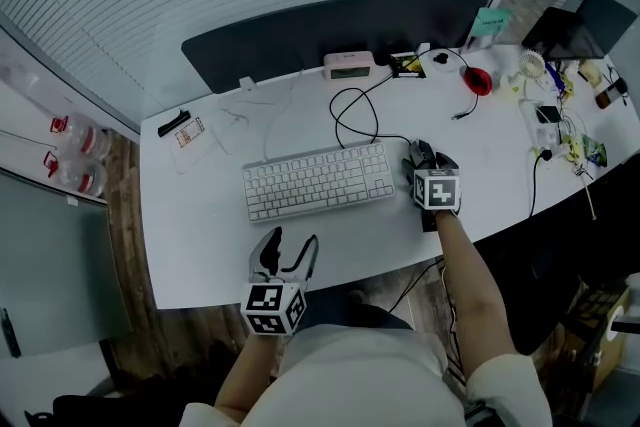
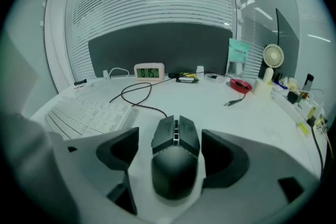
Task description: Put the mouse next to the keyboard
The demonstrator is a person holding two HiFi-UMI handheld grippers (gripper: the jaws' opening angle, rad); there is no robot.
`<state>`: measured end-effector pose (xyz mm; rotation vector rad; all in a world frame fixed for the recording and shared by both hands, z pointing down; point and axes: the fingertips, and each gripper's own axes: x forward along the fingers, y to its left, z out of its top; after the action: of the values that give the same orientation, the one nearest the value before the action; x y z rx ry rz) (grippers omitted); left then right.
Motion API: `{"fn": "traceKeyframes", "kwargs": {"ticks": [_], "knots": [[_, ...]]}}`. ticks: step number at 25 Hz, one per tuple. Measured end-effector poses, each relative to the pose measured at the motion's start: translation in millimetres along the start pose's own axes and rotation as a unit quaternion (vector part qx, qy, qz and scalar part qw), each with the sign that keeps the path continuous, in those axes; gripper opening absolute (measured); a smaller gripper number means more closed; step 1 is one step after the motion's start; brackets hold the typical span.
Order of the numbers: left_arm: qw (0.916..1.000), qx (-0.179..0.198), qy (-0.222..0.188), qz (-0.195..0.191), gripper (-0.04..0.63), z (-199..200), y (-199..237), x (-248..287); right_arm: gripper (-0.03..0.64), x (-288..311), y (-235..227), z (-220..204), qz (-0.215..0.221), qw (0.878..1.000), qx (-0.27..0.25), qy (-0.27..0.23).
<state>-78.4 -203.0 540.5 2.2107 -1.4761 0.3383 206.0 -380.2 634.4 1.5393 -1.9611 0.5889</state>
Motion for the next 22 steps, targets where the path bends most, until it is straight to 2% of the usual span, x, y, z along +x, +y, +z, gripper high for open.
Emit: {"fn": "traceKeyframes", "kwargs": {"ticks": [11,22], "knots": [[0.9996,0.0,-0.028,0.0,0.293,0.7,-21.1,-20.3,0.341,-65.6,26.4,4.9,0.031,0.996,0.001,-0.082],[0.9988,-0.001,-0.047,0.012,0.264,-9.0,-48.6,-55.9,0.156,-156.2,66.2,1.8,0.086,0.982,0.022,-0.169]]}}
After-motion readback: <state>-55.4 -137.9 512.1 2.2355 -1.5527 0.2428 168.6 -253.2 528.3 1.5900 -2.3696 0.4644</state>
